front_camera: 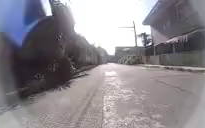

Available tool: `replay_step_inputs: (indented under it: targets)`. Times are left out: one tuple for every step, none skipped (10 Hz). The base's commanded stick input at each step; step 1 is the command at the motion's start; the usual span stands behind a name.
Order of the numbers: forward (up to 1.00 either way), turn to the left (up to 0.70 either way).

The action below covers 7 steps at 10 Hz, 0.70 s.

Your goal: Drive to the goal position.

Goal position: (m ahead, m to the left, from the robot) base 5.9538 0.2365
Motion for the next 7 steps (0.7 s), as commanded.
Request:
replay_step_inputs:
  targets:
    - [0.00, 0.00]
    - [0.00, 0.00]
    - [0.02, 0.00]
    - [0.12, 0.00]
    - [0.29, 0.00]
    - [0.44, 0.00]
    - [0.60, 0.00]
